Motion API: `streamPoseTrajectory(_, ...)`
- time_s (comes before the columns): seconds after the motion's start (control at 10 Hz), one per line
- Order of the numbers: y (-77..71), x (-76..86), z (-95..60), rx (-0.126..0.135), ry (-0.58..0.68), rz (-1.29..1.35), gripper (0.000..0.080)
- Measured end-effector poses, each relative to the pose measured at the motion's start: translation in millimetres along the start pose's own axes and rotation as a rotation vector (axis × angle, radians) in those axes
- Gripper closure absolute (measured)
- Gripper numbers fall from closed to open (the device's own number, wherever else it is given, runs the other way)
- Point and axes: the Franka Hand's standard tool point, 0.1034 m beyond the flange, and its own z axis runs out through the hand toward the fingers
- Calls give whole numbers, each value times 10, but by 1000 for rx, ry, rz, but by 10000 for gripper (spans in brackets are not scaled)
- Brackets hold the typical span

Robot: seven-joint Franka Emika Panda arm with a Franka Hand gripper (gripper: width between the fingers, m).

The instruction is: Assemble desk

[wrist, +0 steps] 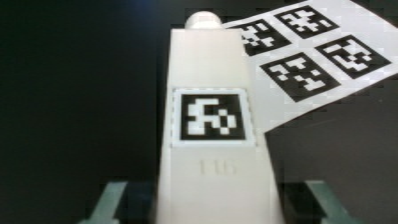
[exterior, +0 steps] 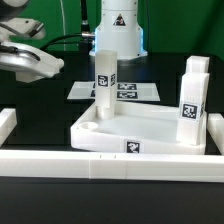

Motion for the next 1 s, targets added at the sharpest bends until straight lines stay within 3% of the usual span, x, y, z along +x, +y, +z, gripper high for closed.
streamPoseTrajectory(0.3, 15, 115, -44, -14, 79, -3, 509)
streamPoseTrajectory(0.4, -8, 174, -113, -25, 175, -13, 509)
streamPoseTrajectory(0.5, -90, 84, -129, -23, 214, -17, 509)
streamPoseTrajectory(0.7, -387, -101, -345, -15, 313, -9, 509)
streamPoseTrajectory(0.9, -570, -130, -481, 20, 425, 37, 509)
streamPoseTrajectory(1.0, -564, -87, -496, 18, 504, 25, 509)
